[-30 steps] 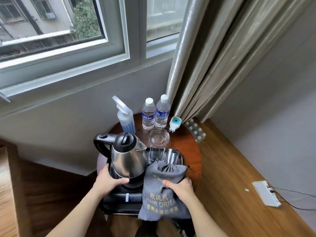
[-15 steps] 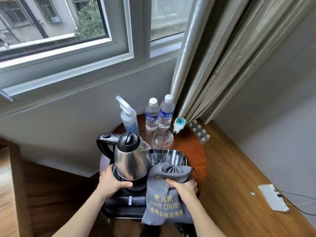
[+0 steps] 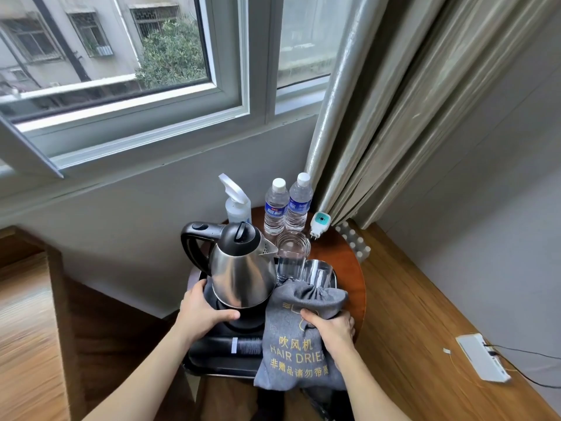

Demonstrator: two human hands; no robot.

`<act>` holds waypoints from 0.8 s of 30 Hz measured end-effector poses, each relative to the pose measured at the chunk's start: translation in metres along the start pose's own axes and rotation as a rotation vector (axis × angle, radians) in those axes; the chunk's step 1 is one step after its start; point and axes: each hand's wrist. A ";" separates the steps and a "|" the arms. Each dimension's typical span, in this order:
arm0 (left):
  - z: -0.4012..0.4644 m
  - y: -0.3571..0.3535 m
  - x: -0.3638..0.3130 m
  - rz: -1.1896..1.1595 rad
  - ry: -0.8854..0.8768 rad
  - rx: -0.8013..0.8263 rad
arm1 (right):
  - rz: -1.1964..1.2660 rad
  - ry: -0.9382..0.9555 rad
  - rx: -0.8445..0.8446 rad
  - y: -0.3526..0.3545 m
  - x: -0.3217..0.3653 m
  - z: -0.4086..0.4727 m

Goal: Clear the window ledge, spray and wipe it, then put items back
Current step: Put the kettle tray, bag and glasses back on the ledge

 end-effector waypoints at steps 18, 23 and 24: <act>-0.112 0.156 -0.055 -0.051 -0.084 -0.150 | -0.025 0.242 -0.034 0.021 0.088 -0.170; -0.141 0.205 -0.051 -0.122 -0.108 -0.280 | -0.024 0.387 0.011 0.006 0.118 -0.208; -0.147 0.213 -0.049 -0.140 -0.098 -0.308 | -0.015 0.413 0.042 0.004 0.124 -0.214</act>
Point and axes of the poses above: each hand's wrist, its own z-axis towards the middle knuckle, its own y-axis out of the back of the hand, x = y × z, and after that the axes turned 13 degrees about -z, right-handed
